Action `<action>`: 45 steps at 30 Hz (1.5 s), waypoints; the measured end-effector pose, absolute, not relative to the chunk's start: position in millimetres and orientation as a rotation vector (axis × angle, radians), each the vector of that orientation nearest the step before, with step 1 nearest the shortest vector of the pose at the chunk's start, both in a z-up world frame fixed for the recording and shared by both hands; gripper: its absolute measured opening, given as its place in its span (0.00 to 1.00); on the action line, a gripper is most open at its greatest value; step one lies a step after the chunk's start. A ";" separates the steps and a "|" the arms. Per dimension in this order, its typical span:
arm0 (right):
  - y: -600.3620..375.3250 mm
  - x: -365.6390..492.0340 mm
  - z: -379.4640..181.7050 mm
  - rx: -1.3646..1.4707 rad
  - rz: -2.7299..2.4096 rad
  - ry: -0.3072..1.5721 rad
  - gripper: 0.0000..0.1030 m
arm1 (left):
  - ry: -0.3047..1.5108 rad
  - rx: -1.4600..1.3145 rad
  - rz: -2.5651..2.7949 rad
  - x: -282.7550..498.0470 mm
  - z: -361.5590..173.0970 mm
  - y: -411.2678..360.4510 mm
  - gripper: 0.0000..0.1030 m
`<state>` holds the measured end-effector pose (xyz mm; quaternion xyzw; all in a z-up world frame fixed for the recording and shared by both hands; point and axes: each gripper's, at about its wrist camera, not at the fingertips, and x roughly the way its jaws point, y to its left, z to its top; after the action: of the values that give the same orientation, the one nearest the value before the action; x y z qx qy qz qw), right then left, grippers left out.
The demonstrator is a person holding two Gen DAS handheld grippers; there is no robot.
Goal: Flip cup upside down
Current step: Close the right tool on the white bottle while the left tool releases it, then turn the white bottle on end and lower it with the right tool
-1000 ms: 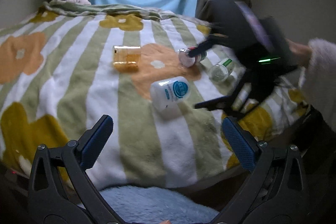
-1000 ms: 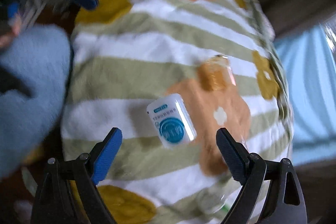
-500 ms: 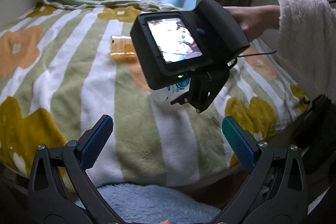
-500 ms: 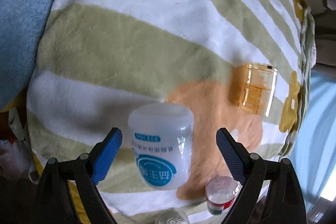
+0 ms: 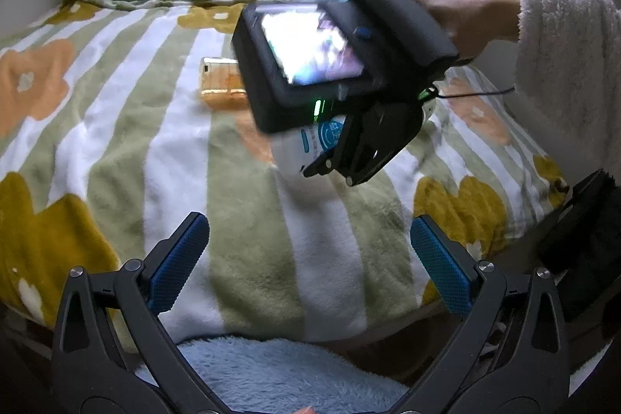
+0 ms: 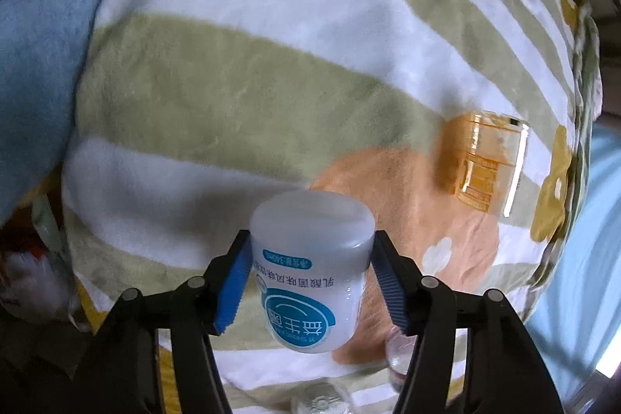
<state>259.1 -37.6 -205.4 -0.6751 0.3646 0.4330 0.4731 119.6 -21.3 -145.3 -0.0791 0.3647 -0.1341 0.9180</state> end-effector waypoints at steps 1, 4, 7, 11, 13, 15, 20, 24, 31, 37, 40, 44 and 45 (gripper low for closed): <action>-38.7 261.1 -196.4 -1.589 1.069 0.901 0.55 | 0.748 -0.164 -0.275 119.2 -145.2 -21.1 1.00; -49.1 274.3 -160.8 -1.310 1.057 0.904 0.55 | 0.742 -0.177 -0.275 117.5 -145.7 -18.0 1.00; -68.0 286.9 -133.9 -1.007 1.029 0.886 0.55 | 0.742 -0.205 -0.284 117.9 -146.5 -14.2 1.00; -97.7 292.1 -118.8 -0.559 0.965 0.870 0.55 | 0.754 -0.214 -0.294 118.3 -148.4 -13.6 1.00; -114.9 294.6 -123.5 -0.340 0.914 0.855 0.55 | 0.753 -0.208 -0.293 117.7 -148.0 -14.3 1.00; -126.8 290.9 -132.3 -0.170 0.855 0.835 0.55 | 0.756 -0.204 -0.293 118.1 -147.9 -15.4 1.00; -132.1 286.3 -150.1 -0.033 0.725 0.761 0.55 | 0.757 -0.196 -0.285 118.4 -148.0 -16.3 1.00; -125.8 287.5 -165.2 -0.071 0.678 0.741 0.55 | 0.763 -0.197 -0.285 120.1 -148.5 -16.1 1.00; -131.4 291.5 -176.0 -0.136 0.669 0.798 0.55 | 0.769 -0.195 -0.290 121.0 -149.7 -16.6 1.00; -138.3 290.0 -176.0 -0.198 0.707 0.870 0.55 | 0.771 -0.207 -0.294 122.0 -150.8 -13.8 1.00; -137.2 284.3 -175.3 -0.251 0.713 0.881 0.55 | 0.773 -0.207 -0.294 122.5 -151.1 -13.3 1.00; -136.2 277.4 -175.5 -0.291 0.709 0.881 0.55 | 0.778 -0.208 -0.297 123.0 -151.6 -12.8 1.00; -136.6 277.3 -175.1 -0.288 0.710 0.880 0.55 | 0.780 -0.208 -0.298 123.3 -151.8 -13.3 1.00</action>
<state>277.3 -136.6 -175.1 -0.1362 0.4156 0.3351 0.8345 123.3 -13.3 -151.8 -0.1008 0.3782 -0.1443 0.9088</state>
